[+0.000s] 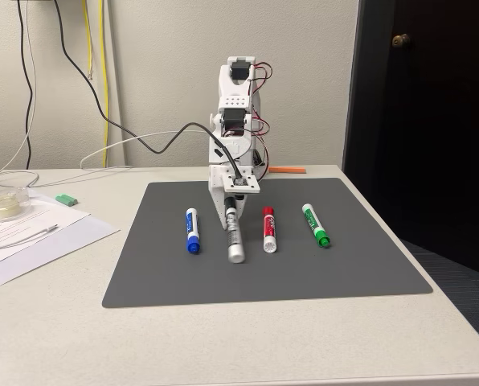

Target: Pick up the black marker.

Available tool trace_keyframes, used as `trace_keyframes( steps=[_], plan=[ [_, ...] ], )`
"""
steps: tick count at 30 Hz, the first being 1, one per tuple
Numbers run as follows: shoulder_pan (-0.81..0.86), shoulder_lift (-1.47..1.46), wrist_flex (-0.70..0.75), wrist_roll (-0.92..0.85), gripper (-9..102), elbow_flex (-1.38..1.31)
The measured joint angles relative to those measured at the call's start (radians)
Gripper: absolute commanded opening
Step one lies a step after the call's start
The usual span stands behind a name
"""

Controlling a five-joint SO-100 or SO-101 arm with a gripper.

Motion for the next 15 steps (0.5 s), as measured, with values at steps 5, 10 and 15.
trace_keyframes(
  steps=[5,10,15],
  plan=[
    [-0.002,0.0,0.0,0.0,0,0.0],
    [-0.002,0.0,0.012,0.0,12,0.0],
    [0.002,0.011,0.041,0.0,18,-0.003]
  ],
)
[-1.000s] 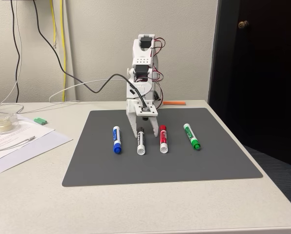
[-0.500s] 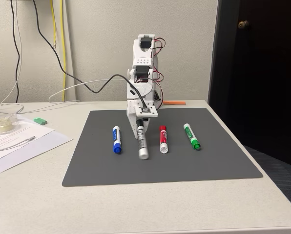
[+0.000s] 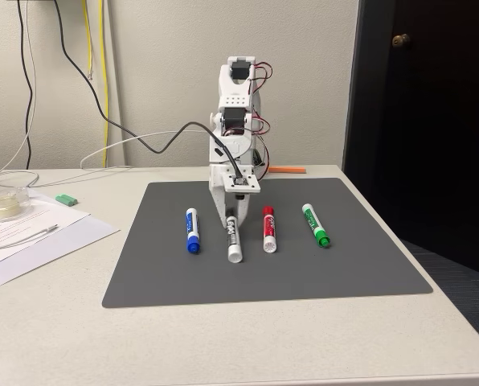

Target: Pick up the black marker.

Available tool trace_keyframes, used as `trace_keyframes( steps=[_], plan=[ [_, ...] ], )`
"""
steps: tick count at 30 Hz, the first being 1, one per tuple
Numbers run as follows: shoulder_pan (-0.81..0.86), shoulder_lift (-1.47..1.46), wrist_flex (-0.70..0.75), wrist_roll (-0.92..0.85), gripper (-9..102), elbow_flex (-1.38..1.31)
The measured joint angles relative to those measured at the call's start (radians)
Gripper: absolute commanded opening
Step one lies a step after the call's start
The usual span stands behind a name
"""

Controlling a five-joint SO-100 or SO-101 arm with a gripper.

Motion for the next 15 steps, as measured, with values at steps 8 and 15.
trace_keyframes(
  steps=[8,15],
  plan=[
    [0.0,0.003,-0.002,0.006,18,0.0],
    [-0.003,0.003,-0.02,0.018,17,0.0]
  ],
)
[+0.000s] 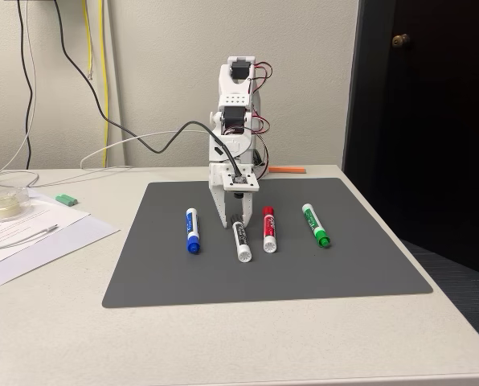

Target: Pick up the black marker.

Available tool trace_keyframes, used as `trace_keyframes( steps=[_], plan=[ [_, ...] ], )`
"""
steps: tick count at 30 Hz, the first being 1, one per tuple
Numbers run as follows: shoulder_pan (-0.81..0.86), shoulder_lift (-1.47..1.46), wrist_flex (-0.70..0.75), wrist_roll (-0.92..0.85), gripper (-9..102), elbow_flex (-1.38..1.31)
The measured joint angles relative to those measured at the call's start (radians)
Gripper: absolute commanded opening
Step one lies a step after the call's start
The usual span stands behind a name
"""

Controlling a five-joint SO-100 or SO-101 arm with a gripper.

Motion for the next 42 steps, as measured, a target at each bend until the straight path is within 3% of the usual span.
trace_keyframes(
  steps=[21,42],
  plan=[
    [-0.014,-0.017,-0.035,0.012,2,0.0],
    [-0.014,-0.017,-0.034,0.015,9,0.0]
  ],
)
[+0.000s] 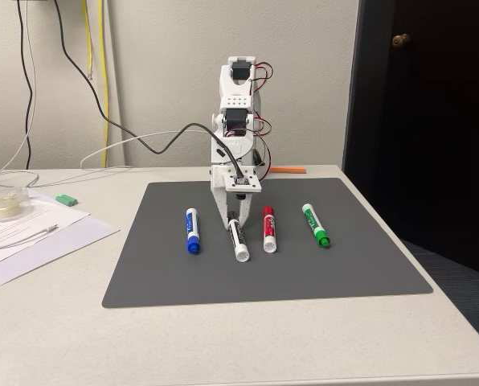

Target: Pick up the black marker.

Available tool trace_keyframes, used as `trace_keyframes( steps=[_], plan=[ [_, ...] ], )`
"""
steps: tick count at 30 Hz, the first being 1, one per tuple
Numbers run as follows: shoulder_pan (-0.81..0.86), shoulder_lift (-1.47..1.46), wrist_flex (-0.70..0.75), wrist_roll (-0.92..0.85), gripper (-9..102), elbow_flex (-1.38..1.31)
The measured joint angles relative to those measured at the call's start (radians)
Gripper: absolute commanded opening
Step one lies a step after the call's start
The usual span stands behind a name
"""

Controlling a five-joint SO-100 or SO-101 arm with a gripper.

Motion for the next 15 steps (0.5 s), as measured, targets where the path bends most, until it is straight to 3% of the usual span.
trace_keyframes(
  steps=[15],
  plan=[
    [0.0,0.0,0.0,0.0,0,0.0]
  ],
)
